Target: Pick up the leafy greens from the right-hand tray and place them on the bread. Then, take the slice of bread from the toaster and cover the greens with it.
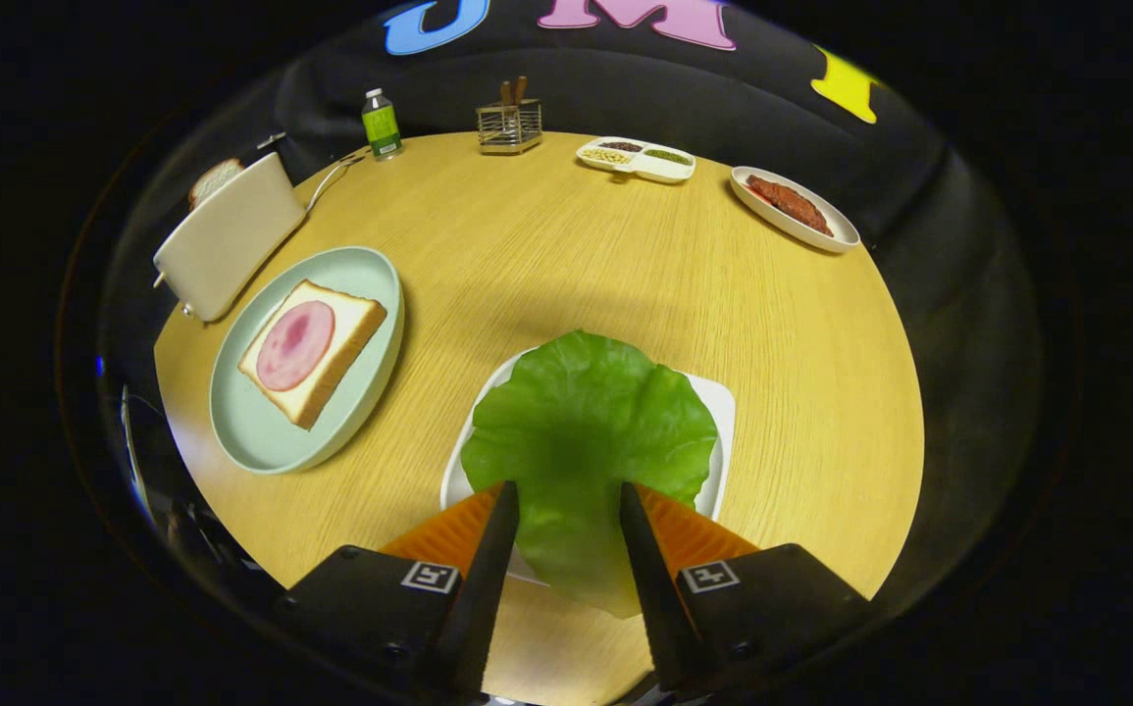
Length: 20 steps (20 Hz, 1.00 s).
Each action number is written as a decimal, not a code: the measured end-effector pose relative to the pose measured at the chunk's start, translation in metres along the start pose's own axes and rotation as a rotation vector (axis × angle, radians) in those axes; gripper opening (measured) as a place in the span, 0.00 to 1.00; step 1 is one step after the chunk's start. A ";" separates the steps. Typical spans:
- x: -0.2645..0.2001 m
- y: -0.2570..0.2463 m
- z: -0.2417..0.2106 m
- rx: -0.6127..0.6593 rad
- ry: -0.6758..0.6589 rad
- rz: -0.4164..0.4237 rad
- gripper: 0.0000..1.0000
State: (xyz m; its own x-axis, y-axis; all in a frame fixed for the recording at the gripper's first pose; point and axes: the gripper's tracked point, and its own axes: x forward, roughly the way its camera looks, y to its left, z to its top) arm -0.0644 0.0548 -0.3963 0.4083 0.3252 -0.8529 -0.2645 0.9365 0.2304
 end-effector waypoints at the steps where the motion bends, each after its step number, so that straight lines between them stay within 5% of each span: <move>1: 0.000 -0.004 0.000 0.011 -0.001 -0.011 0.64; 6: 0.000 -0.001 0.003 -0.060 -0.019 0.007 0.07; 20: -0.063 0.005 0.059 -0.018 -0.224 0.015 0.06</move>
State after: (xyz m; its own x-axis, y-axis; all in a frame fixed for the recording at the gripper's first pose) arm -0.0399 0.0466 -0.3143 0.5874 0.3619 -0.7239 -0.2866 0.9295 0.2321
